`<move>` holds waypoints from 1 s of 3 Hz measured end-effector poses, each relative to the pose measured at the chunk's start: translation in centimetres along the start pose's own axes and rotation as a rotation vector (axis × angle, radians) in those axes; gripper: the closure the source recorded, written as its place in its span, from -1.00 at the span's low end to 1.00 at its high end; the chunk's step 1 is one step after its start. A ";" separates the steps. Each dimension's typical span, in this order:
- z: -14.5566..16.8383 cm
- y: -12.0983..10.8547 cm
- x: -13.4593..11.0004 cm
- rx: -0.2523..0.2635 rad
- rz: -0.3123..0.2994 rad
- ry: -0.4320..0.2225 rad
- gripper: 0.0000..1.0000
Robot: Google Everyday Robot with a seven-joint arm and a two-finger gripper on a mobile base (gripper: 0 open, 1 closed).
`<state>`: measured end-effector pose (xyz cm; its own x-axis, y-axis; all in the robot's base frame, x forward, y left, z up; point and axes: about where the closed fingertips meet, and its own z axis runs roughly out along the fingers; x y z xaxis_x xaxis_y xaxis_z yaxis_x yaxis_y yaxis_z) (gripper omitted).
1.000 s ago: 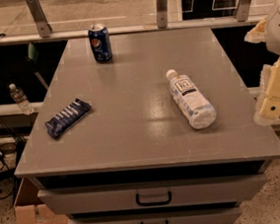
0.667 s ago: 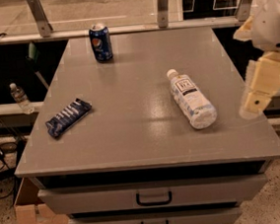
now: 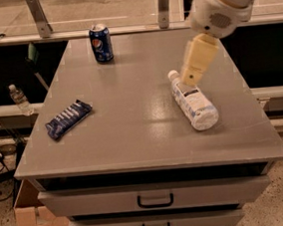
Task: Pick pepsi can
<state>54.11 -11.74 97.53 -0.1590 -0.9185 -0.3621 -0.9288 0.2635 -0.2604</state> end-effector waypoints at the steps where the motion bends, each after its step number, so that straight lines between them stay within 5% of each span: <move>1: 1.6 -2.1 -5.4 0.005 -0.008 -0.083 -1.00; 3: 3.7 -2.7 -6.8 -0.009 -0.006 -0.127 -1.00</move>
Offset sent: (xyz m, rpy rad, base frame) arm 0.0248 0.0354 0.0066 0.0552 -0.0198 0.0173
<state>58.90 -5.09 97.36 -0.1106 -0.8751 -0.4712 -0.9326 0.2553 -0.2551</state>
